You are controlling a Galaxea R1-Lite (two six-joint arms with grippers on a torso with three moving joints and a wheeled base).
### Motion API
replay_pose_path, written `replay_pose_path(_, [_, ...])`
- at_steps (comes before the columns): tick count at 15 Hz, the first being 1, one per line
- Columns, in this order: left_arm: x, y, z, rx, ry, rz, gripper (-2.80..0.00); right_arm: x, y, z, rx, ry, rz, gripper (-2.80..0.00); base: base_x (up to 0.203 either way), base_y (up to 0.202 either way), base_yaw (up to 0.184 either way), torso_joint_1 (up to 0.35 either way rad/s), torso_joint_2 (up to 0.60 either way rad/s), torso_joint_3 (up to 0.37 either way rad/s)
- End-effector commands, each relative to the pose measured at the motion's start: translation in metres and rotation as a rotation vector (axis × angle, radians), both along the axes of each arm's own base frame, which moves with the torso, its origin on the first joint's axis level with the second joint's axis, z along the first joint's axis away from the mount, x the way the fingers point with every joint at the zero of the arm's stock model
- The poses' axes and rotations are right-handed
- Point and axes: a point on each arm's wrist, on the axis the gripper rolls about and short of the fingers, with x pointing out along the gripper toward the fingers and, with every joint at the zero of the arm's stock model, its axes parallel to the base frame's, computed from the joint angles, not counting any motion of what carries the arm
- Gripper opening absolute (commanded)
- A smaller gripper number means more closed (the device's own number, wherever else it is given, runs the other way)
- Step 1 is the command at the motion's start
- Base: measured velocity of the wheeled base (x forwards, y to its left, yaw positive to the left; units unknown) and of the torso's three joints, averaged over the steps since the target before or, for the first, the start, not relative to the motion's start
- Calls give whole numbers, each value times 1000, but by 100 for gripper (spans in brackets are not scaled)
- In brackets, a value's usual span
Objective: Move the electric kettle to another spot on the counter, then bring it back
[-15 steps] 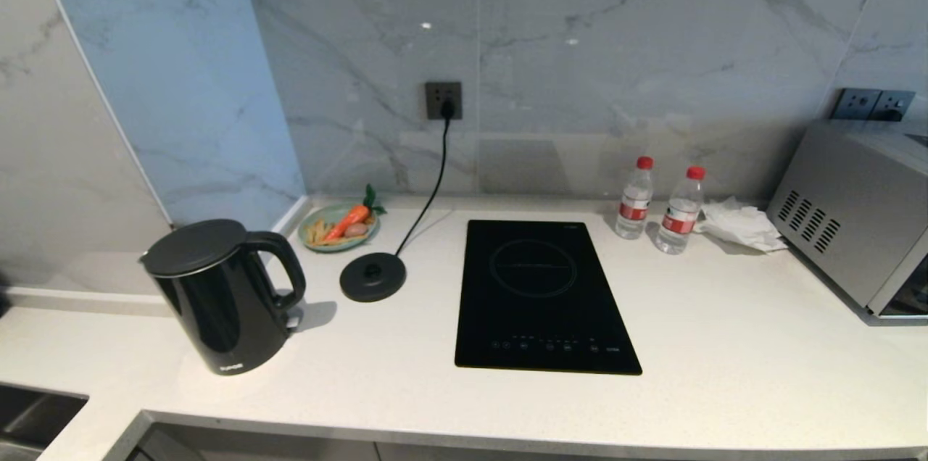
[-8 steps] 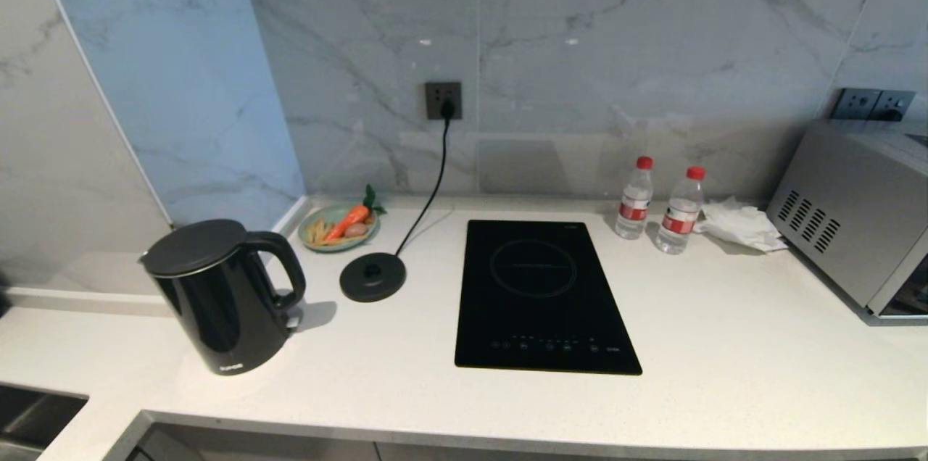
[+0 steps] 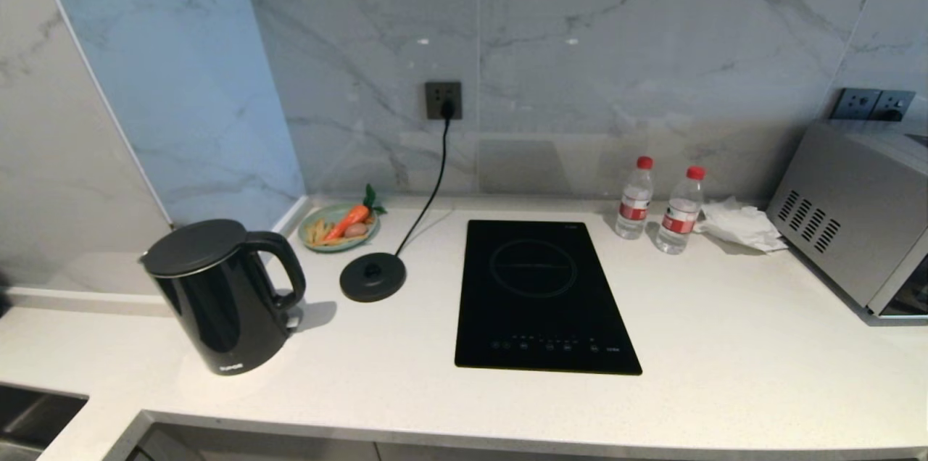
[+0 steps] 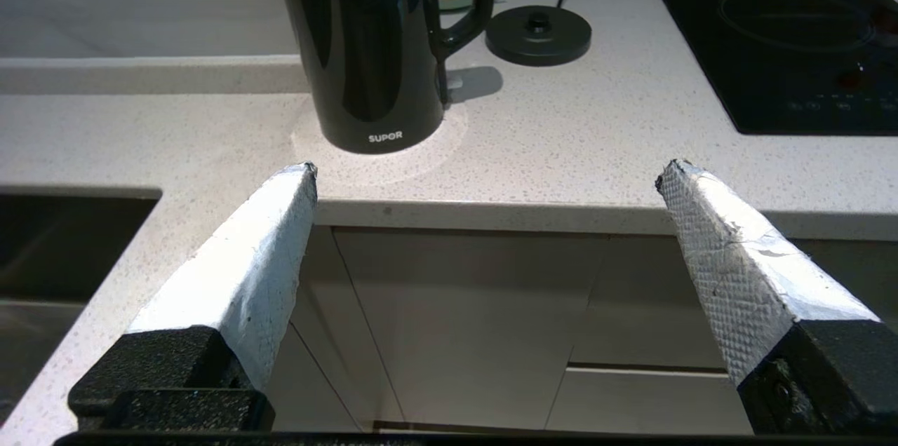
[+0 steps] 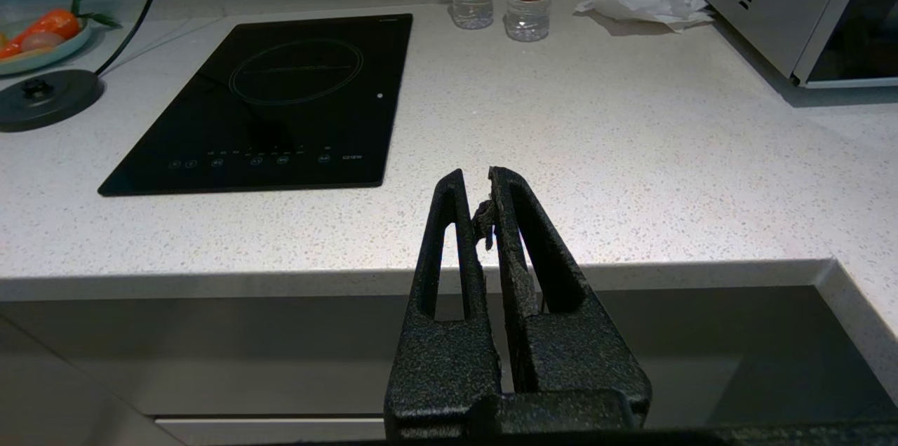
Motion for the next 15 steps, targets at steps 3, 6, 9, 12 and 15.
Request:
replay_pose_path(3, [1, 0, -2, 3, 2, -1, 0, 0, 0, 0, 0, -1, 1, -280, 0, 0, 0, 0, 0, 0])
replay_pose_path(6, [2, 0, -1, 6, -32, -3, 0, 0, 0, 0, -1, -1, 2, -280, 0, 0, 0, 0, 0, 0])
replay_pose_path(9, [2, 0, -1, -8, -34, 1, 0, 0, 0, 0, 0, -1, 1, -280, 0, 0, 0, 0, 0, 0])
replay_pose_path(12, [2, 0, -1, -9, -35, 3, 0, 0, 0, 0, 0, -1, 1, -280, 0, 0, 0, 0, 0, 0])
replay_pose_path(15, [2, 0, -1, -12, -38, 4, 0, 0, 0, 0, -1, -1, 1, -280, 0, 0, 0, 0, 0, 0])
